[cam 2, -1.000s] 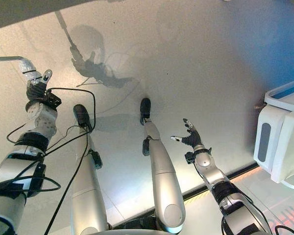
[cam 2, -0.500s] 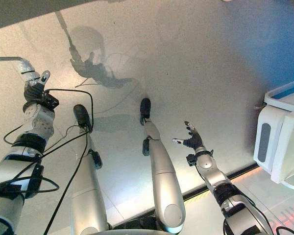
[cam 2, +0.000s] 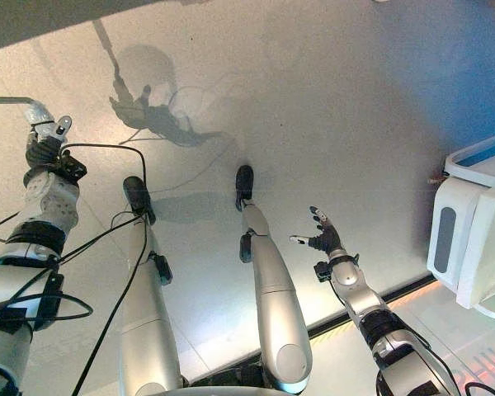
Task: Raise the hospital bed
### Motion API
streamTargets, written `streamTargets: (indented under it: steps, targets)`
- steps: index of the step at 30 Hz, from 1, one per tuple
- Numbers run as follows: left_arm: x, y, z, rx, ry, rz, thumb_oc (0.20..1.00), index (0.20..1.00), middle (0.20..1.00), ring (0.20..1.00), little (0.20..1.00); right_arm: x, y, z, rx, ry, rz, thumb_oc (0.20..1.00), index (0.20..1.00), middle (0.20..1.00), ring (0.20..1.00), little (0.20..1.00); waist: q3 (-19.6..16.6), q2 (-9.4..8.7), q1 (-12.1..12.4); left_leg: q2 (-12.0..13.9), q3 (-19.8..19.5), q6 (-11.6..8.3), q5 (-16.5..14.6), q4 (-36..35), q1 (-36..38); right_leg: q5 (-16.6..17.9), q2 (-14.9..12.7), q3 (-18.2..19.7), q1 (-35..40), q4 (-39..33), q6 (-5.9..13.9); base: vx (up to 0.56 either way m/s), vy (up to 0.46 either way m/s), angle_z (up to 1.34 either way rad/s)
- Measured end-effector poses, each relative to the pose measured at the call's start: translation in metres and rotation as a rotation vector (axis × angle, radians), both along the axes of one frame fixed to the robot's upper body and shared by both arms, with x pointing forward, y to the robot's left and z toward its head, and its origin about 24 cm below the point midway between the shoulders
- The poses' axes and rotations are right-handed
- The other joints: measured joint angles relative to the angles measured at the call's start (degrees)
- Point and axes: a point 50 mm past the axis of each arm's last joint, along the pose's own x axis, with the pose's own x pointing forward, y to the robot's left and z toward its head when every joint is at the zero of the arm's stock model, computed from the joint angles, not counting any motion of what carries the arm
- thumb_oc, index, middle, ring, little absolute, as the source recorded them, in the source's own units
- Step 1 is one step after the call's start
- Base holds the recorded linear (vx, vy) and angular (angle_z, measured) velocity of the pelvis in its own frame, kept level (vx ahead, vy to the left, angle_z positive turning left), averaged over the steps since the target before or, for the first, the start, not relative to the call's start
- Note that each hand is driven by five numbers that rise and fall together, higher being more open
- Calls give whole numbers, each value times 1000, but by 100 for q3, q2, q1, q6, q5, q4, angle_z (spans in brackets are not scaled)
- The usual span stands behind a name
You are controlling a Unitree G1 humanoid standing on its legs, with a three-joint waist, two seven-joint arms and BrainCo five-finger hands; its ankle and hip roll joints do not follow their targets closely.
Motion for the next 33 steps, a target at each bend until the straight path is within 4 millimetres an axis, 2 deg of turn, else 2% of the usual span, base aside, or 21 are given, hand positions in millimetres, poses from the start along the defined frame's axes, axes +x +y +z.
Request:
streamTargets:
  steps: [11, 33]
  targets:
    - [-1, 6, 4, 16, 4, 14, 1000, 1000, 1000, 1000, 1000, -1, -2, -2, -4, 11, -5, 1000, 1000, 1000, 1000, 1000, 0, 0, 6, -1, 1, 0, 0, 0, 0, 0, -1, 3, 0, 1, 0, 0, 0, 0]
    - [6, -1, 17, 78, 9, -23, 1000, 1000, 1000, 1000, 1000, -2, -3, -5, -10, 25, -8, 1000, 1000, 1000, 1000, 1000, 0, 0, -1, -1, 3, 0, 0, 8, 0, 12, -1, 8, -1, 8, -17, 0, 0, 0]
